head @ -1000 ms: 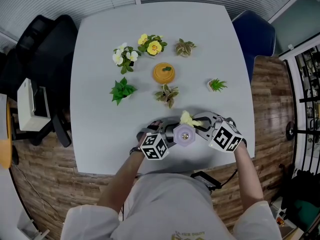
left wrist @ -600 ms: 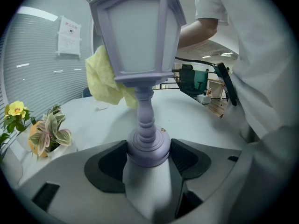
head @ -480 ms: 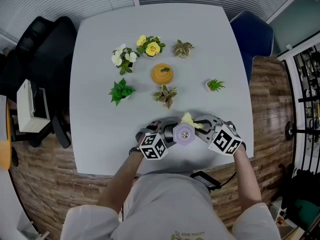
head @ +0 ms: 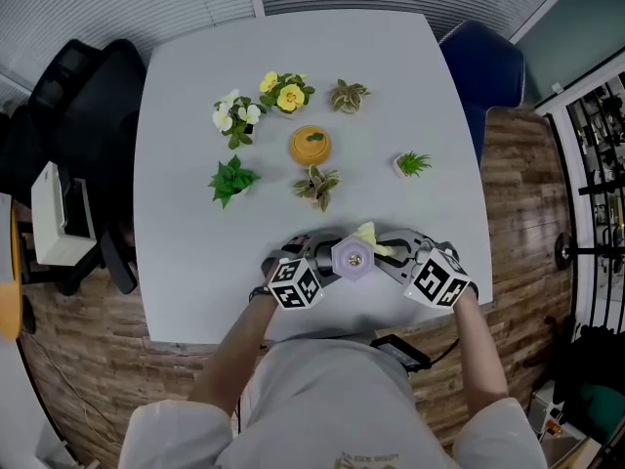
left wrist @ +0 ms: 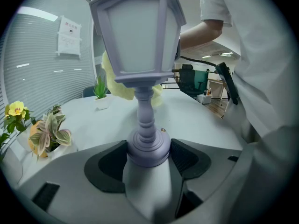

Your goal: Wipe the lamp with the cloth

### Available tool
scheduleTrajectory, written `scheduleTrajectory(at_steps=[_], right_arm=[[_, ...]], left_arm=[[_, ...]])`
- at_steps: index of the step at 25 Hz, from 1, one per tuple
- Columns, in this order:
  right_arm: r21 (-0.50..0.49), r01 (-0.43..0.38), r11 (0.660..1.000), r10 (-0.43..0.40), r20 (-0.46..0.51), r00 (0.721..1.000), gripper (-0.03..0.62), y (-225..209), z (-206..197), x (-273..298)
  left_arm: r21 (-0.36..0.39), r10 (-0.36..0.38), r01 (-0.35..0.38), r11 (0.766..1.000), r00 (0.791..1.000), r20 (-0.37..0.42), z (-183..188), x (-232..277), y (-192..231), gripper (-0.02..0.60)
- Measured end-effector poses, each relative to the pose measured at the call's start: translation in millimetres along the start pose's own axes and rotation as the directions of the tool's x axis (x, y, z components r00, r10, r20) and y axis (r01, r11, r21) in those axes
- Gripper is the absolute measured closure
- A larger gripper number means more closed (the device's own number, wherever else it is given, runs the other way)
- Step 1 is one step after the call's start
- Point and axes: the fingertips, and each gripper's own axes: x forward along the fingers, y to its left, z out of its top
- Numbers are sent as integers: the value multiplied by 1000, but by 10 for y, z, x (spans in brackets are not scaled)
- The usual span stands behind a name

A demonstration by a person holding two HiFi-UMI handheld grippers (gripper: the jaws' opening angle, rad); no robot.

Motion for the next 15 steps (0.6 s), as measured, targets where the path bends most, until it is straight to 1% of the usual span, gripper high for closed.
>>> scheduleTrajectory(at_steps=[8,15], right_arm=[[-13,-3,1000,3,-12,1000,526,128,-17,-62],[7,-12,1000,12,-10,1000,526,248,-51,-34]], left_arm=[[-1,2,-2,1000,1000,0,0,0,-4,278],[1,3,-3,1000,1000,0,8,-9,-10,278]])
